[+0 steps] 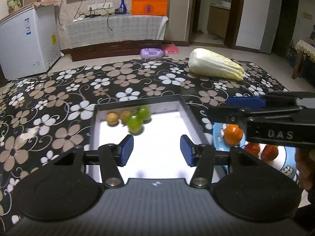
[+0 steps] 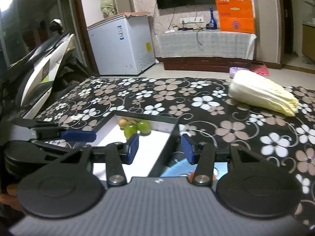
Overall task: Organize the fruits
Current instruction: 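Open both tools and move them back toward the white tray, then lower the right tool onto a green fruit in the tray and close it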
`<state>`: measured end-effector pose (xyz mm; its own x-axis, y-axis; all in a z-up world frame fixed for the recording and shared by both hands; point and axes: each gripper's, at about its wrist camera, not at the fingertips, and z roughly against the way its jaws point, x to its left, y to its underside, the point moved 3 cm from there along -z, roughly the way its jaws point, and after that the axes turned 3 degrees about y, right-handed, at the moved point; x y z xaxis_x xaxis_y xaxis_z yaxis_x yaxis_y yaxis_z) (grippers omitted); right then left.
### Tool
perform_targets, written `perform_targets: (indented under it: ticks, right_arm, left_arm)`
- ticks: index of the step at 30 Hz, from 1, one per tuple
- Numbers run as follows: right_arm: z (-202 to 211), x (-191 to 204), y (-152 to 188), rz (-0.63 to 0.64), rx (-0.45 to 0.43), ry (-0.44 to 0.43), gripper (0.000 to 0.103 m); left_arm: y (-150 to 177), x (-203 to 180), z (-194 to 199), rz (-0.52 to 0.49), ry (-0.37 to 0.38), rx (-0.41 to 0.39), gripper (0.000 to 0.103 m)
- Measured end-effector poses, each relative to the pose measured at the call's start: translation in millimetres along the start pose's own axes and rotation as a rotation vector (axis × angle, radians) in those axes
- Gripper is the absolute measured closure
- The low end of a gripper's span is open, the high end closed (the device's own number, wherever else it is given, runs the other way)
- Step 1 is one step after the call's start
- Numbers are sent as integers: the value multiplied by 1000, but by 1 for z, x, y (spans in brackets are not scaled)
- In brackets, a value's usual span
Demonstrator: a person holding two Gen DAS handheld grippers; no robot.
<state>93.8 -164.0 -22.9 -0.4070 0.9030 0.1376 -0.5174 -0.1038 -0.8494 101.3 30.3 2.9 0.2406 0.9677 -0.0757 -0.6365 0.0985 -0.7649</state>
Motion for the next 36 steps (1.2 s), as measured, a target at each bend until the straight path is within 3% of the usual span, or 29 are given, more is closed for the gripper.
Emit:
perform_targets:
  ticks: [16,36]
  right_arm:
    - [-47,45,-6,62,47,-69,53]
    - [-45,45,-4,76,59,-52,53]
  left_arm:
    - [9,35,17,21,-10,-3,42]
    - [6,30,17,22,7,-9,41]
